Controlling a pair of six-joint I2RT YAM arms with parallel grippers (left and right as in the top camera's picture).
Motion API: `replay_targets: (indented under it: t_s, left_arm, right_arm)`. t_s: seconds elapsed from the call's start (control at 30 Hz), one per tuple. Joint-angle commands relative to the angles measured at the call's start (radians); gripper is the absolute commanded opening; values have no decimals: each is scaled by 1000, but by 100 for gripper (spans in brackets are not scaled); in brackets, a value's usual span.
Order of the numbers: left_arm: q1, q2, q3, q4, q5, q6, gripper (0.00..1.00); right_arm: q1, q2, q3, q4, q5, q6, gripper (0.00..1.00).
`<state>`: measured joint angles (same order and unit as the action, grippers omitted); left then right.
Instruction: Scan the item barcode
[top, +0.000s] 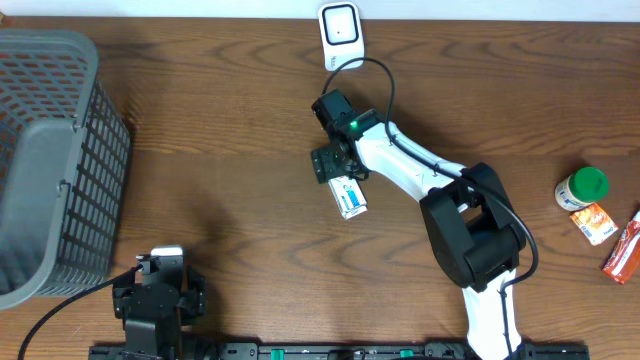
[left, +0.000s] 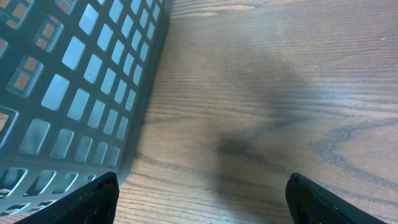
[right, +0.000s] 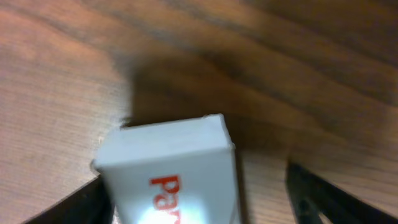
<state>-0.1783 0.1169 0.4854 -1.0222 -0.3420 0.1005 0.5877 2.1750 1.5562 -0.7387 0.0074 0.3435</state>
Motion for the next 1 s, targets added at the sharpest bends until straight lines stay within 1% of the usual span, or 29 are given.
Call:
replay_targets:
  t_s: [0.0,0.17,0.2,0.27,0.3,0.47,0.5,0.6,0.67,0.7,0.8,0.83,0.97]
  left_arm:
    - [3,-2,8,-2,-3,-9,86]
    - [3,-2,8,-2,-3,-9,86]
    - [3,-2,8,-2,-3,-9,86]
    - [3,-2,8,-2,-3,-9,86]
    - [3,-2,8,-2,-3,-9,86]
    - [3,-2,8,-2,-3,-9,86]
    - [3,-2,8,-2,-3,-9,86]
    - [3,-2,8,-2,-3,-9,86]
    - [3,-2,8,-2,-3,-9,86]
    - [3,-2,8,-2,-3,-9,86]
    - [3,-2,8,-2,-3,-9,86]
    - [3,-2,8,-2,-3,-9,86]
    - [3,-2,8,-2,-3,-9,86]
  right_arm:
    - [1,127,-64,-35,-109,53,76]
    - [13,127,-64,-101,-72,29,74]
    - [16,127,-64,-106,-69,29,75]
    - [27,127,-64,-119,-68,29,87]
    - [34,127,-64,-129,-68,31,89]
    - [68,127,-64,-166,-60,53,86]
    - [72,127,-64,-163,-55,53,82]
    - [79,127,-64,-147,-49,53,62]
    - [79,127,-64,-140,-49,61,52]
    - [79,127,-64,-137,-50,60,50]
    - [76,127,-64,-132,-49,58,49]
    - [73,127,-64,-132,-50,46,45]
    - [59,127,-37,-174,-55,-10,37]
